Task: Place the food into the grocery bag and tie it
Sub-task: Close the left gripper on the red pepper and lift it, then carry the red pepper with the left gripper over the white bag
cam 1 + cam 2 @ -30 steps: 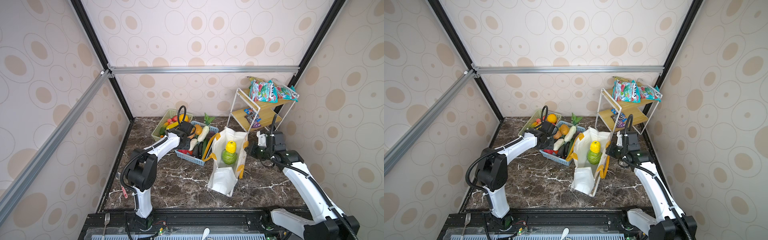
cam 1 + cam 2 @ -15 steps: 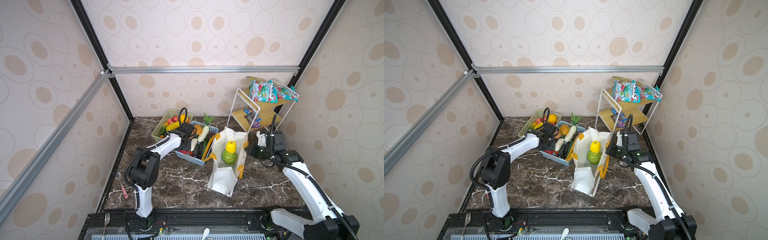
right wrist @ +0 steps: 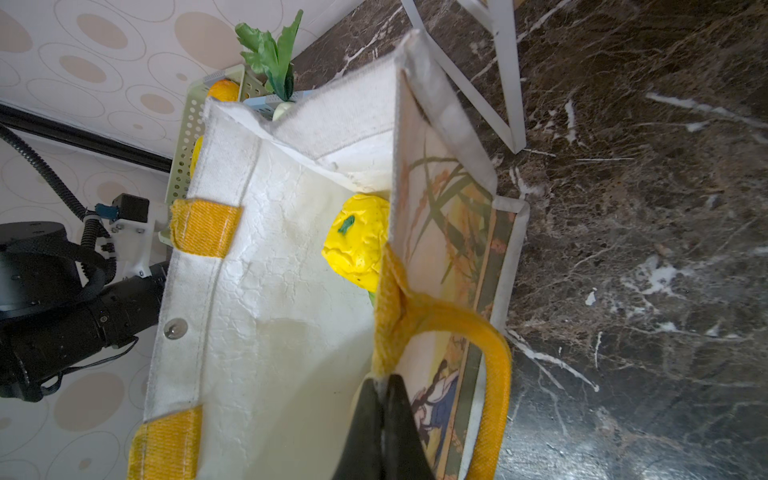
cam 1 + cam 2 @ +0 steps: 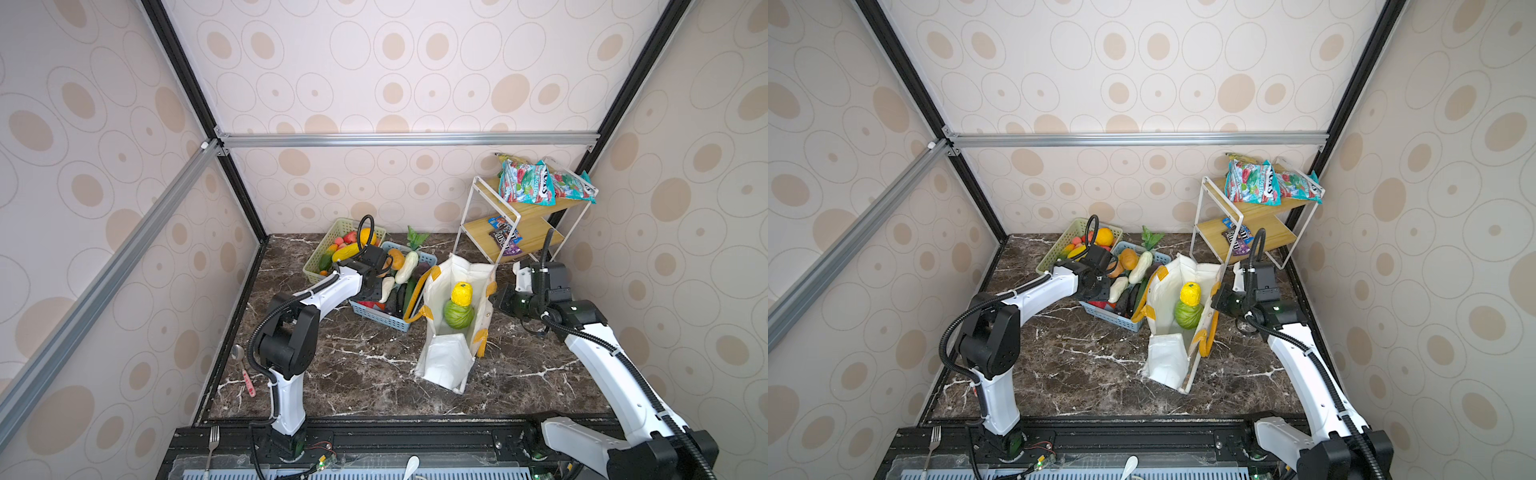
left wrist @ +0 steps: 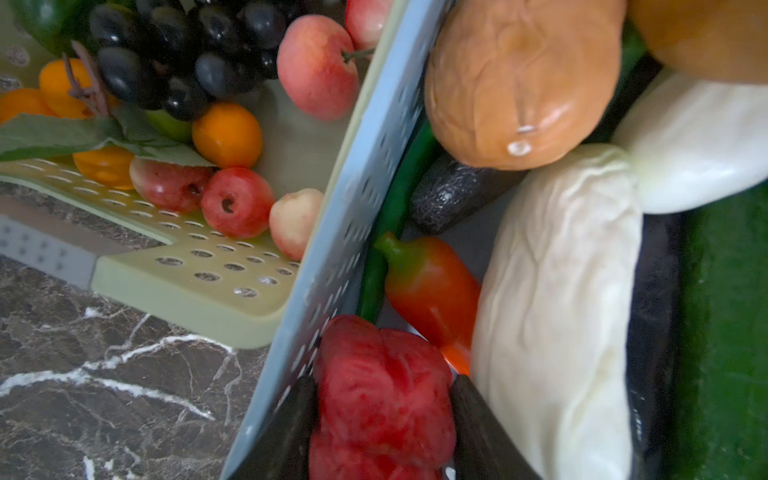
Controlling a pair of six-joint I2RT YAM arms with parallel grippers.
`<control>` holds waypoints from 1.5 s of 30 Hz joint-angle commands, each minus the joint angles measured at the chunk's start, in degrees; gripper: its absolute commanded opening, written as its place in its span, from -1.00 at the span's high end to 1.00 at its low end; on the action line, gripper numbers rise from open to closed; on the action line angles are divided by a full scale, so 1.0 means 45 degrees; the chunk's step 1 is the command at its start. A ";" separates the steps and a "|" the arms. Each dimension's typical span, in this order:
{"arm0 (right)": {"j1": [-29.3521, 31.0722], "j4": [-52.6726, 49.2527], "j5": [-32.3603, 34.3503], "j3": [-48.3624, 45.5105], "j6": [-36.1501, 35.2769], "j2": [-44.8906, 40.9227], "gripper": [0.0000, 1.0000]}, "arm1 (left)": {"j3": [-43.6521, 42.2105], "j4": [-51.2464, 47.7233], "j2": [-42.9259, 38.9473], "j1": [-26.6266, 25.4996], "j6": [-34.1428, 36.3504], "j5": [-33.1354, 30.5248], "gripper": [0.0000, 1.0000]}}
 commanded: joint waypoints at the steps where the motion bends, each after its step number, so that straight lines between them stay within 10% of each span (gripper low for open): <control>1: -0.0042 0.0082 -0.0067 -0.0024 0.0066 -0.0104 1.00 | 0.0787 -0.0691 -0.0767 0.0118 0.0213 -0.0331 0.08; 45: -0.0046 0.0259 -0.0213 -0.0023 0.0089 0.0077 1.00 | 0.4063 0.0141 -0.2355 0.0016 -0.0627 0.5057 0.09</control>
